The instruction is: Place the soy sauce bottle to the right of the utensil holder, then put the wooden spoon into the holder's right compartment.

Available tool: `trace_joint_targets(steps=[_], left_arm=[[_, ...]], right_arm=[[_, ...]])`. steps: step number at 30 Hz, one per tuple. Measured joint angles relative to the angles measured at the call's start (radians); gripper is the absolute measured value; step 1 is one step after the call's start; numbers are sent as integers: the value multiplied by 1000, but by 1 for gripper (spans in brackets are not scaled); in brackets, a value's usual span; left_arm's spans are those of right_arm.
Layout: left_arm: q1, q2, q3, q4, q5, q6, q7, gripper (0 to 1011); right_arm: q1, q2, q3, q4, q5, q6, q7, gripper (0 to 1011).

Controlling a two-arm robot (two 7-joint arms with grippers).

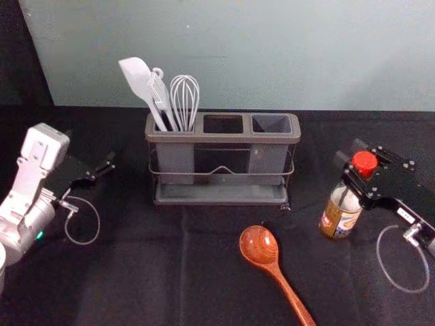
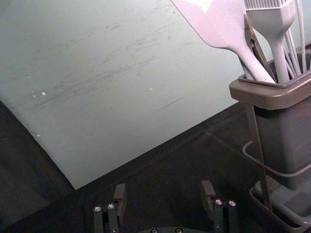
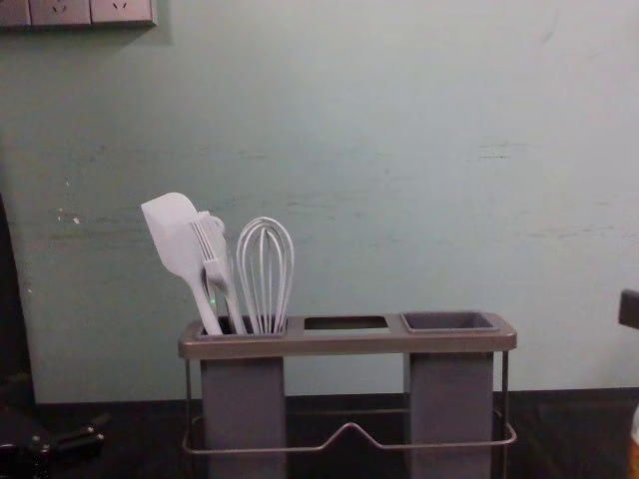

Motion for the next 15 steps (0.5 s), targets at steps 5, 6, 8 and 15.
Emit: trace_joint_targets(steps=[5,6,8,15], left_arm=[[0,0,0,0,0,0,0,1005],[0,0,0,0,0,0,0,1005],[0,0,0,0,0,0,0,1005],[0,0,0,0,0,0,0,1005]], right_arm=[[32,-7,7,35,-1,0,-1,382],[39,-8,7,42,-1,1,0,382],[62,-14,1,65,-1,6,1,382],[138,-39,-28,129,-5,19,5,382]])
